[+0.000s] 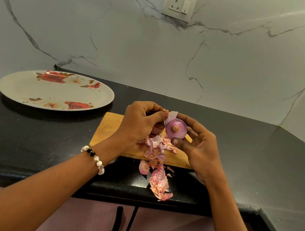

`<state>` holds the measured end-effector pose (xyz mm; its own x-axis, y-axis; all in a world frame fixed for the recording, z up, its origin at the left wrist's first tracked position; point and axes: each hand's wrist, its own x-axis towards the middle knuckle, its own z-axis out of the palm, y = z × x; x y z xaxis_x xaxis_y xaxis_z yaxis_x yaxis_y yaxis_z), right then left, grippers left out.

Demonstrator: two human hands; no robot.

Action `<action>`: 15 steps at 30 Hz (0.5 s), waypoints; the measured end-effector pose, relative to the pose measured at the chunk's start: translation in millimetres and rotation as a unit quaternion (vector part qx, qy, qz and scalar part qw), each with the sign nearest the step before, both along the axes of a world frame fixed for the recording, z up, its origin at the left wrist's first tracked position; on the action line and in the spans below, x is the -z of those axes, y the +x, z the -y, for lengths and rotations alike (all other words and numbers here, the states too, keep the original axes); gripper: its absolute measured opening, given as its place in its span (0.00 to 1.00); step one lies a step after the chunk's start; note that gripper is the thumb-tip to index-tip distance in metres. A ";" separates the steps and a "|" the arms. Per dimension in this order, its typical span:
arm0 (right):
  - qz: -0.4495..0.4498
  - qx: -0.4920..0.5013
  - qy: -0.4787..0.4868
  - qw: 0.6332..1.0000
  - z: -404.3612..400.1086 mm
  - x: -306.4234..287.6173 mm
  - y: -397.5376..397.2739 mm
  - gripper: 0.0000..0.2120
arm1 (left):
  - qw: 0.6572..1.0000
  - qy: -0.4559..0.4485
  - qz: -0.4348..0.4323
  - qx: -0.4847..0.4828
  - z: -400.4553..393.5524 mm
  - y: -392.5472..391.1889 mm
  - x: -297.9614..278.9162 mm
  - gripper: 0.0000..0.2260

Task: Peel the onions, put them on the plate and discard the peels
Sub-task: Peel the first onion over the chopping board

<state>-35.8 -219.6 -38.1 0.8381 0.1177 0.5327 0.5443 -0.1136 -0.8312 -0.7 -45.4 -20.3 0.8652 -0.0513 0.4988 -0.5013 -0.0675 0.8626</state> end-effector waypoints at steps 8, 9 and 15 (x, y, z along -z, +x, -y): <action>-0.010 -0.046 0.094 0.994 1.5 -4.5 -1.4 0.26 | 0.998 -0.043 -0.013 0.044 2.7 -4.4 -5.3 0.04; -0.014 -0.045 0.099 0.994 2.4 -4.0 -1.0 0.27 | 0.998 -0.045 -0.015 0.048 3.0 -5.1 -5.7 0.04; -0.057 -0.054 0.132 0.988 3.1 -1.8 1.1 0.37 | 0.987 0.086 0.129 -0.043 4.1 -7.1 -3.1 0.09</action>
<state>-34.7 -222.6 -36.3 0.8850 0.0789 0.4588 0.4417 0.1694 -0.8810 -7.8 -49.5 -17.2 0.7153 -0.0855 0.6935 -0.6888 -0.2537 0.6791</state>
